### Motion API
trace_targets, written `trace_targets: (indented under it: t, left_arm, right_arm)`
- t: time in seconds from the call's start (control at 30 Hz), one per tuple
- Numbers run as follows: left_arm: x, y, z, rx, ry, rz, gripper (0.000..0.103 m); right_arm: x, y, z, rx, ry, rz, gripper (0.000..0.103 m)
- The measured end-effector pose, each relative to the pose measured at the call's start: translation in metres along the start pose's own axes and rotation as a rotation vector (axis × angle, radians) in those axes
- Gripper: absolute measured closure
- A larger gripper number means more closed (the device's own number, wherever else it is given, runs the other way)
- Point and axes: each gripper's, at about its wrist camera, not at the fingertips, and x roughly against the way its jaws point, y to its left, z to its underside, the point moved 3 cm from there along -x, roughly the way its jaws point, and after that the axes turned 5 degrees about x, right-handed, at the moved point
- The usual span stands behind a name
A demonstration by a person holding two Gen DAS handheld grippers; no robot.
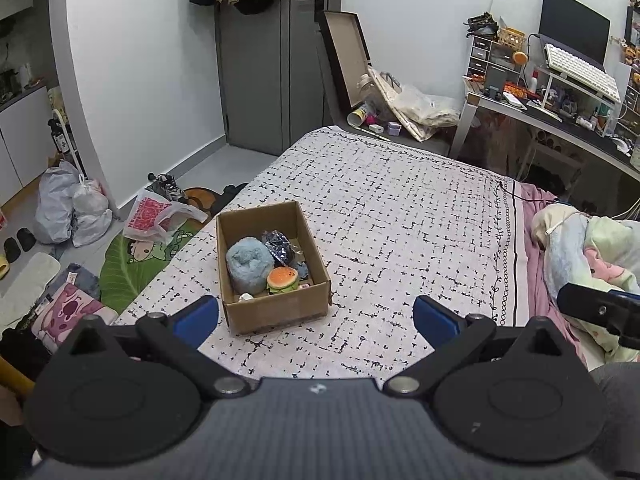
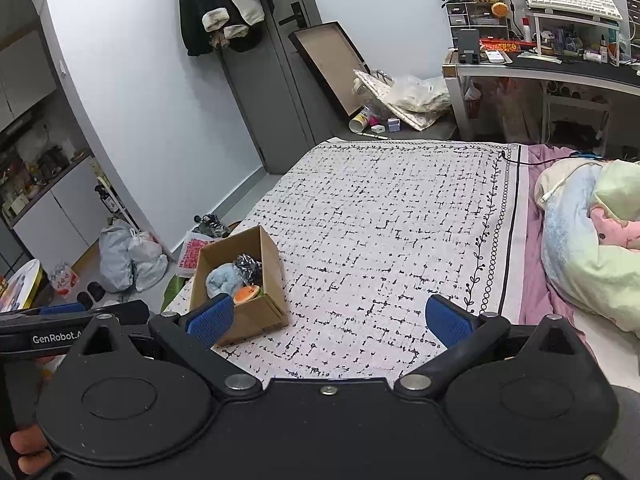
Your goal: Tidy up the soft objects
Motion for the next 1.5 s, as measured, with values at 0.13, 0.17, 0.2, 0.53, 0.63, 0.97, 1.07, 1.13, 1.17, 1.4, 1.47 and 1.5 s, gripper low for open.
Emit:
trace_targets:
  t: [0.13, 0.17, 0.2, 0.53, 0.63, 0.97, 1.07, 1.13, 1.17, 1.4, 1.47, 1.5]
  left_arm:
    - [-0.001, 0.000, 0.001, 0.001, 0.003, 0.002, 0.000]
    - [-0.001, 0.000, 0.001, -0.001, 0.002, 0.000, 0.000]
    - [-0.002, 0.000, 0.001, -0.002, 0.003, -0.001, 0.000]
    - [-0.007, 0.005, 0.005, 0.013, 0.021, -0.005, 0.000]
    - [-0.009, 0.004, 0.006, 0.011, 0.024, -0.004, 0.000]
    - [-0.010, 0.006, 0.006, 0.018, 0.025, -0.002, 0.000]
    - [-0.010, 0.006, 0.006, 0.019, 0.026, 0.001, 0.000]
    - [-0.010, 0.006, 0.006, 0.018, 0.025, -0.001, 0.000]
    - [-0.010, 0.006, 0.006, 0.019, 0.024, -0.001, 0.000]
    - [-0.010, 0.006, 0.005, 0.023, 0.026, 0.002, 0.000]
    - [-0.010, 0.006, 0.005, 0.021, 0.025, 0.002, 0.000]
    - [-0.010, 0.006, 0.004, 0.021, 0.025, 0.003, 0.000]
  right_arm:
    - [-0.001, 0.001, 0.000, 0.001, 0.004, -0.001, 0.000]
    - [-0.001, 0.001, 0.000, 0.001, 0.005, -0.002, 0.000]
    - [-0.001, 0.001, 0.001, 0.001, 0.005, -0.002, 0.000]
    - [-0.004, 0.004, 0.003, 0.009, 0.019, -0.001, 0.000]
    - [-0.005, 0.006, 0.003, 0.007, 0.027, -0.001, 0.000]
    - [-0.006, 0.008, 0.003, 0.017, 0.033, 0.002, 0.000]
    - [-0.007, 0.008, 0.003, 0.018, 0.036, 0.005, 0.000]
    - [-0.007, 0.008, 0.003, 0.019, 0.036, 0.003, 0.000]
    - [-0.006, 0.008, 0.003, 0.020, 0.035, 0.005, 0.000]
    - [-0.006, 0.006, 0.003, 0.019, 0.033, 0.008, 0.000]
    - [-0.006, 0.005, 0.002, 0.019, 0.031, 0.009, 0.000]
    - [-0.006, 0.005, 0.002, 0.019, 0.031, 0.008, 0.000]
